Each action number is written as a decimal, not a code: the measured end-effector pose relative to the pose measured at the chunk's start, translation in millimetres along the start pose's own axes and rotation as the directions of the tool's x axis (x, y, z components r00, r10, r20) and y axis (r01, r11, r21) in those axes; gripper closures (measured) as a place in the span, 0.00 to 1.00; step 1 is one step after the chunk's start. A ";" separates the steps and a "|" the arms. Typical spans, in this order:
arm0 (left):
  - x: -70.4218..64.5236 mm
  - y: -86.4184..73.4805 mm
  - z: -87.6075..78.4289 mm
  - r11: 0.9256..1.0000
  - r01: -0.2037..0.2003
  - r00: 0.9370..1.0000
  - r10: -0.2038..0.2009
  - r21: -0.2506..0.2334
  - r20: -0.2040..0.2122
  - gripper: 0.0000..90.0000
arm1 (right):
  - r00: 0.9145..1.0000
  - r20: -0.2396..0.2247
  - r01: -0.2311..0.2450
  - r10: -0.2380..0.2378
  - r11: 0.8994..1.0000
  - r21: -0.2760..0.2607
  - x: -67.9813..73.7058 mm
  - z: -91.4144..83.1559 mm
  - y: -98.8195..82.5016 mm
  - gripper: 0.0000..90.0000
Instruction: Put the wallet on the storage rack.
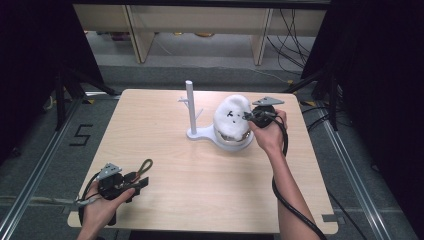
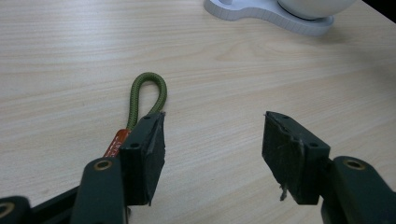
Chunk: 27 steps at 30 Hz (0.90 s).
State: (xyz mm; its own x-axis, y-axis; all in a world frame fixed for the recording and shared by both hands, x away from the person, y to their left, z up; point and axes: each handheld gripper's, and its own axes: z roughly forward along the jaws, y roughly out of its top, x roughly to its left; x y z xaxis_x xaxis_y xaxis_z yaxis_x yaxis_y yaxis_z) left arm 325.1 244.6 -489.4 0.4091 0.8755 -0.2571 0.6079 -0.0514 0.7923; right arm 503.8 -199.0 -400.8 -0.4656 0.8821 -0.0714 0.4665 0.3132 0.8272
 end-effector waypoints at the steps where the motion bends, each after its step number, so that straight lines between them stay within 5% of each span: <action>1: -0.3 -0.1 0.2 1.000 0.002 1.000 -0.002 0.000 0.001 0.43 | 1.000 0.003 -0.005 0.005 1.000 -0.004 1.0 1.4 -2.9 0.89; 7: -0.7 0.4 0.0 1.000 0.003 1.000 -0.003 0.001 0.000 0.43 | 0.998 0.031 0.055 -0.056 0.998 0.035 -0.7 2.4 -6.6 0.88; 9: -0.6 0.9 -0.3 1.000 0.005 1.000 -0.005 -0.001 0.001 0.43 | 0.991 0.050 0.121 -0.123 0.992 0.041 2.7 3.5 -5.5 0.88; 15: 0.1 1.2 -1.3 1.000 0.002 1.000 -0.002 -0.008 0.002 0.43 | 0.974 0.099 0.197 -0.205 0.977 0.079 12.7 7.3 -7.7 0.88; 16: 0.4 1.3 -1.4 1.000 -0.001 1.000 0.001 -0.006 0.000 0.43 | 0.972 0.076 0.216 -0.224 0.971 0.097 12.7 6.4 -7.0 0.88; 21: -0.7 0.8 0.0 1.000 0.004 1.000 -0.003 -0.012 0.013 0.43 | 0.970 0.092 0.214 -0.225 0.970 0.119 14.4 8.2 -8.8 0.86; 27: 0.6 1.9 -0.5 1.000 0.000 1.000 0.000 -0.014 0.007 0.42 | 0.987 0.092 0.127 -0.135 0.988 0.089 9.7 6.2 -10.2 0.72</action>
State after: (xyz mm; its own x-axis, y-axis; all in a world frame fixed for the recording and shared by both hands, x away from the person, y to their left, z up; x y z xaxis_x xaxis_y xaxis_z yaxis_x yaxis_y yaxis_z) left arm 326.2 245.3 -487.8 0.4137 0.8723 -0.2607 0.5985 -0.0448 0.7999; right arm 499.2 -191.5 -413.4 -0.4534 0.8603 -0.2330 0.4689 0.4526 0.7585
